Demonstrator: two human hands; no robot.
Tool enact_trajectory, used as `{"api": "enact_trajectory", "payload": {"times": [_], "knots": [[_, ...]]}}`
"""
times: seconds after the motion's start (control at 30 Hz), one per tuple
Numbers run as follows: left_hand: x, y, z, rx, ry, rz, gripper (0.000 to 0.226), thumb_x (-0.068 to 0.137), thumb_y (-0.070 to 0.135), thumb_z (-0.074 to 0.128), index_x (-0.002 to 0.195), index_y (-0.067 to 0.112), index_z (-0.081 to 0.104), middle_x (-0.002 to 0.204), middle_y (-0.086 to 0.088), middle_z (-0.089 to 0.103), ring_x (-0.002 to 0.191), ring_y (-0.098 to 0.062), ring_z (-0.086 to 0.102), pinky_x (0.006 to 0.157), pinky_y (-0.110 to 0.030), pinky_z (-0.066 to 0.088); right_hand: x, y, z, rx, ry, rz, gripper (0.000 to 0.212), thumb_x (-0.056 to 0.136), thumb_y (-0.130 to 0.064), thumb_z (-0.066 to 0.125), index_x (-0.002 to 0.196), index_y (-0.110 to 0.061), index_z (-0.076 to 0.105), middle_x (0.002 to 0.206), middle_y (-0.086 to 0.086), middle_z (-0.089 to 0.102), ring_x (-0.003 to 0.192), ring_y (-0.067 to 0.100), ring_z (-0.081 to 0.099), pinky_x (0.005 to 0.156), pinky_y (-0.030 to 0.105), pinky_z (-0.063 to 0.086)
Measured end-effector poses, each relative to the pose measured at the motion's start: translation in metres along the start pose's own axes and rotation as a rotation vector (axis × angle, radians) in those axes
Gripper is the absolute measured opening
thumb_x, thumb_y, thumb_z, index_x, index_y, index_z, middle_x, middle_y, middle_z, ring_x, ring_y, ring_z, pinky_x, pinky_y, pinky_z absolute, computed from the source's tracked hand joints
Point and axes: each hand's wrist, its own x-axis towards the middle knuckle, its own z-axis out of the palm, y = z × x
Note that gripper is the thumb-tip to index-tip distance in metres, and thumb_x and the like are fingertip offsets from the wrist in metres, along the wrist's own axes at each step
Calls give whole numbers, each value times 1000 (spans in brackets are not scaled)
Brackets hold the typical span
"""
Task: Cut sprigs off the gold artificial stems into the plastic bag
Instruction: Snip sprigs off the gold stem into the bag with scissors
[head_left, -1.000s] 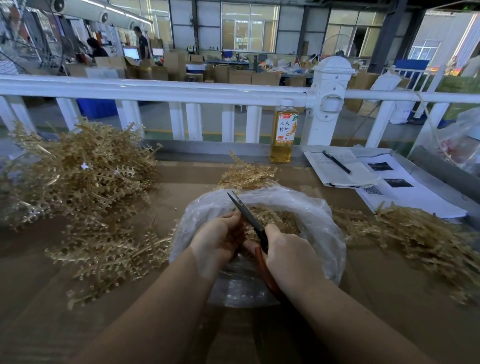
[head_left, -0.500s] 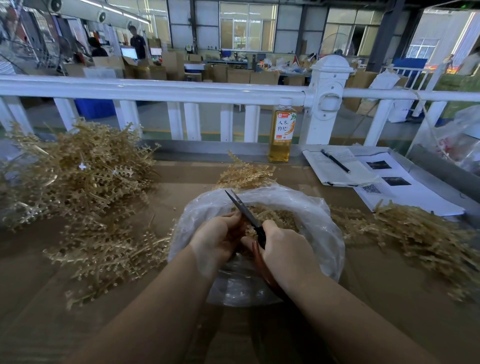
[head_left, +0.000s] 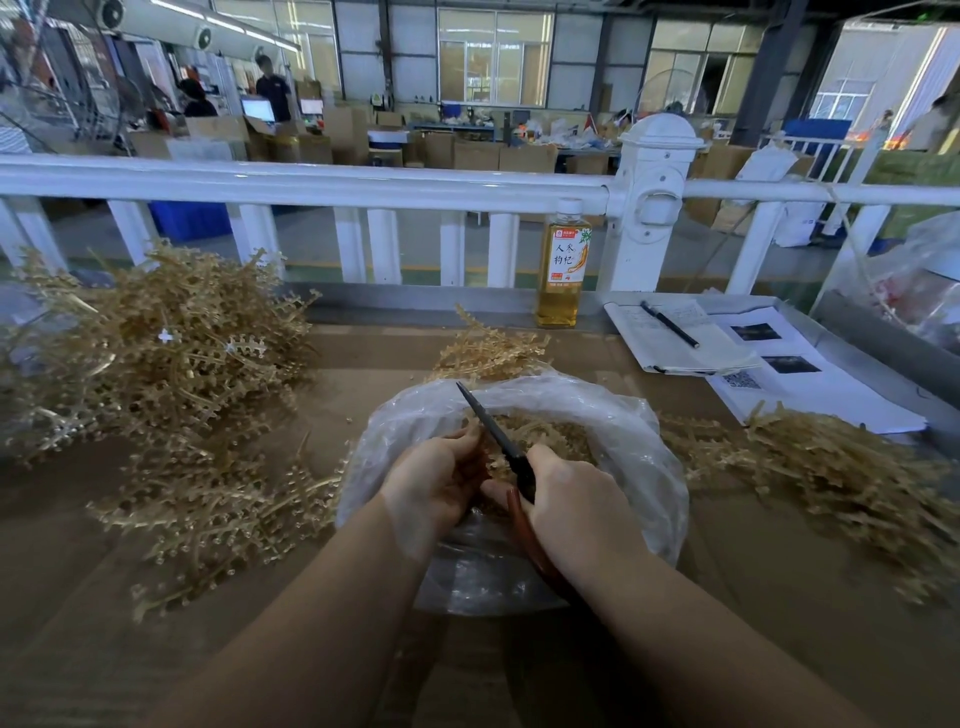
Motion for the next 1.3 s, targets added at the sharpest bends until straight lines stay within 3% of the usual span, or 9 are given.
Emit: {"api": "enact_trajectory", "payload": {"times": [0.13, 0.37, 0.57, 0.73, 0.9, 1.1, 1.17, 1.3], "knots": [[2, -2, -2, -44, 45, 24, 9, 93, 4, 53, 88, 6, 60, 75, -9, 61, 68, -19, 60, 45, -22, 53, 1, 4, -8, 27, 54, 53, 41, 89, -61, 51, 99, -22, 53, 83, -4, 63, 86, 20, 63, 70, 31, 47], [4, -4, -1, -76, 87, 86, 14, 93, 1, 52, 81, 7, 56, 71, -10, 59, 64, -19, 58, 43, -22, 52, 1, 7, -13, 38, -29, 117, 33, 88, -52, 59, 102, -23, 58, 91, -5, 64, 92, 19, 62, 74, 29, 48], [3, -5, 0, -22, 129, 131, 16, 98, 6, 46, 84, 8, 54, 76, -10, 60, 71, -20, 59, 58, -31, 50, -3, 8, -17, 107, 36, 73, 30, 85, -57, 60, 97, -29, 56, 72, -15, 50, 73, 9, 51, 62, 23, 37], [0, -7, 6, 35, 163, 228, 13, 101, 10, 39, 96, 11, 51, 86, -11, 62, 70, -19, 61, 55, -30, 53, -7, 5, -16, 80, 126, 42, 41, 87, -59, 55, 113, -27, 58, 91, -9, 66, 78, 8, 56, 64, 19, 37], [-1, -3, 15, 19, 222, 338, 20, 102, 15, 37, 86, 17, 48, 78, -6, 54, 64, -16, 52, 64, -31, 48, -10, 0, -19, 107, 112, 14, 38, 87, -60, 55, 108, -28, 57, 88, -9, 66, 79, 9, 59, 68, 23, 48], [-7, 5, 17, 1, 108, 274, 14, 95, 2, 49, 86, 13, 48, 74, -6, 50, 57, -14, 46, 53, -25, 42, -3, -4, -23, 187, -91, 125, 36, 92, -59, 47, 105, -25, 52, 98, -2, 62, 93, 19, 58, 82, 33, 47], [-7, 5, 15, 60, 101, 283, 18, 92, -3, 53, 84, 12, 46, 71, -5, 49, 49, -11, 48, 44, -21, 42, -3, -6, -25, 228, -108, 129, 34, 91, -58, 48, 99, -25, 52, 93, -5, 62, 88, 16, 59, 79, 33, 47], [-6, 7, 8, 104, 151, 294, 32, 88, 7, 64, 71, 16, 38, 54, 1, 42, 29, -4, 38, 32, -14, 33, -3, -9, -28, 302, -135, 126, 31, 89, -58, 53, 85, -27, 50, 80, -9, 60, 78, 10, 58, 70, 29, 43]]}}
